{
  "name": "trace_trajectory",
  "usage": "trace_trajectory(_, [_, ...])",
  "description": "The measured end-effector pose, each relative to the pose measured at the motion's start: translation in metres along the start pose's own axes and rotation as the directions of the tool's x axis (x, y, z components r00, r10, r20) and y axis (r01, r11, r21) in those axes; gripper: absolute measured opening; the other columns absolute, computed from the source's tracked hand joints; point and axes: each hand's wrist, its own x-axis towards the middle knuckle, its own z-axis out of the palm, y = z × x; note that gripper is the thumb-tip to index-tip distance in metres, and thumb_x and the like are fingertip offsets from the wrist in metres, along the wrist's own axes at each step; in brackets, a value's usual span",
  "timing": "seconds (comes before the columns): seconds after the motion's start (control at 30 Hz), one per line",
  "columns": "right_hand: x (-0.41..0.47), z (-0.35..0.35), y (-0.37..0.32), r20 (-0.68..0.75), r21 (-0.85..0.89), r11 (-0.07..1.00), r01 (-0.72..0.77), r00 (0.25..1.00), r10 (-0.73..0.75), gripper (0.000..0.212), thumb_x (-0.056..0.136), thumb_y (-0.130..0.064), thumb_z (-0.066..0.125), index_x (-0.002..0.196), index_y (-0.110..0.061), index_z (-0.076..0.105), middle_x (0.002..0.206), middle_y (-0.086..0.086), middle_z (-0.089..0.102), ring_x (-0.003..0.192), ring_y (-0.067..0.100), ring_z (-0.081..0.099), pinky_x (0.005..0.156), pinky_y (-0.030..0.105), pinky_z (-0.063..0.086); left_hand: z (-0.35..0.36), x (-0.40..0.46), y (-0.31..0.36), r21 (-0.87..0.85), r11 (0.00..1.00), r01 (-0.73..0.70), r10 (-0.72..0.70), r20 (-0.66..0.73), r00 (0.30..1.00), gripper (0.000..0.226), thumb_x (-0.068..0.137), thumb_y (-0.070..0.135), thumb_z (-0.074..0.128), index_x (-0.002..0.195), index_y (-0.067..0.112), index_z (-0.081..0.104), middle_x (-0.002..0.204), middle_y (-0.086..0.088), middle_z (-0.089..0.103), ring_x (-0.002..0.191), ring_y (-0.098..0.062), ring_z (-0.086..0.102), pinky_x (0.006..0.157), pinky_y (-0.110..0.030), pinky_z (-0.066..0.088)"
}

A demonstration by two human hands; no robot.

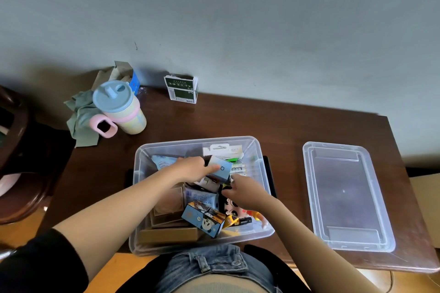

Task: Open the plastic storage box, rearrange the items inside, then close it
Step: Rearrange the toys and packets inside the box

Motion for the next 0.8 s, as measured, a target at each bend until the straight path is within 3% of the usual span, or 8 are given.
trace_trajectory(0.1, [0.008,0.006,-0.005,-0.113,0.117,0.993,-0.024,0.993,0.038,0.022,0.097,-0.029,0.046,0.107,-0.011,0.056,0.086,0.003,0.061,0.075,0.018,0.055,0.064,0.029,0.043,0.001,-0.003,0.004,0.014,1.000,-0.002,0.003,-0.015,1.000,0.057,0.095,0.064,0.023,0.063,0.024,0.049,0.063,-0.007,0.055,0.077,-0.026,0.058,0.083,-0.039,0.035])
trace_trajectory(0.27, [0.018,0.009,-0.010,-0.253,0.172,0.983,-0.056,0.962,0.099,0.024,0.099,-0.025,0.043,0.113,-0.011,0.057,0.104,0.006,0.065,0.092,0.022,0.061,0.073,0.032,0.047,0.010,0.000,0.006,0.045,0.999,-0.030,0.032,-0.049,0.998,0.054,0.098,0.057,0.021,0.063,0.023,0.045,0.055,0.004,0.045,0.058,-0.009,0.044,0.078,-0.034,0.030])
trace_trajectory(0.43, [0.023,0.005,-0.003,-0.252,0.097,0.992,-0.079,0.962,0.101,0.023,0.099,-0.022,0.042,0.108,-0.009,0.058,0.104,0.008,0.066,0.092,0.024,0.061,0.069,0.030,0.046,0.011,0.001,0.007,0.024,0.998,-0.061,0.062,-0.035,0.997,0.055,0.100,0.051,0.019,0.066,0.021,0.051,0.057,0.000,0.046,0.058,-0.009,0.046,0.088,-0.040,0.036])
trace_trajectory(0.5, [0.020,0.005,-0.001,-0.278,0.104,0.994,-0.039,0.958,0.067,0.022,0.099,-0.019,0.041,0.113,-0.011,0.056,0.105,0.008,0.066,0.093,0.024,0.061,0.070,0.030,0.045,0.010,-0.002,0.009,0.056,0.996,-0.067,0.070,-0.048,0.996,0.054,0.102,0.046,0.018,0.095,0.018,0.063,0.066,-0.003,0.053,0.066,-0.014,0.052,0.094,-0.041,0.036])
trace_trajectory(0.57, [0.017,0.004,0.001,-0.268,0.105,0.994,0.005,0.963,0.023,0.023,0.099,-0.017,0.040,0.116,-0.012,0.055,0.107,0.008,0.066,0.095,0.025,0.060,0.071,0.032,0.045,0.009,-0.004,0.007,0.072,0.994,-0.081,0.086,-0.073,0.994,0.048,0.104,0.038,0.016,0.135,0.024,0.050,0.098,-0.008,0.064,0.093,-0.024,0.058,0.096,-0.040,0.033])
trace_trajectory(0.6, [0.015,0.003,0.001,-0.240,0.096,0.995,0.017,0.971,0.006,0.024,0.099,-0.016,0.039,0.118,-0.012,0.054,0.108,0.009,0.065,0.096,0.026,0.060,0.071,0.032,0.045,0.009,-0.004,0.005,0.103,0.989,-0.106,0.114,-0.075,0.991,0.048,0.104,0.038,0.015,0.140,0.025,0.044,0.112,-0.009,0.063,0.104,-0.027,0.057,0.095,-0.039,0.032])
trace_trajectory(0.7, [0.009,-0.003,0.002,-0.128,0.016,1.000,0.006,0.992,-0.004,0.027,0.098,-0.015,0.039,0.122,-0.011,0.052,0.111,0.012,0.064,0.096,0.028,0.059,0.075,0.034,0.046,0.007,-0.007,0.003,0.146,0.980,-0.136,0.146,-0.065,0.987,0.050,0.102,0.047,0.019,0.114,0.021,0.059,0.090,-0.006,0.064,0.093,-0.026,0.058,0.080,-0.036,0.032])
trace_trajectory(0.8, [-0.003,-0.012,0.004,-0.057,-0.069,0.997,0.015,0.998,-0.019,0.028,0.098,-0.019,0.039,0.120,-0.007,0.051,0.111,0.014,0.063,0.097,0.028,0.059,0.078,0.034,0.046,0.002,-0.016,-0.003,0.155,0.976,-0.152,0.170,-0.110,0.979,0.045,0.103,0.044,0.024,0.073,0.023,0.049,0.070,0.002,0.051,0.081,-0.021,0.056,0.078,-0.037,0.036])
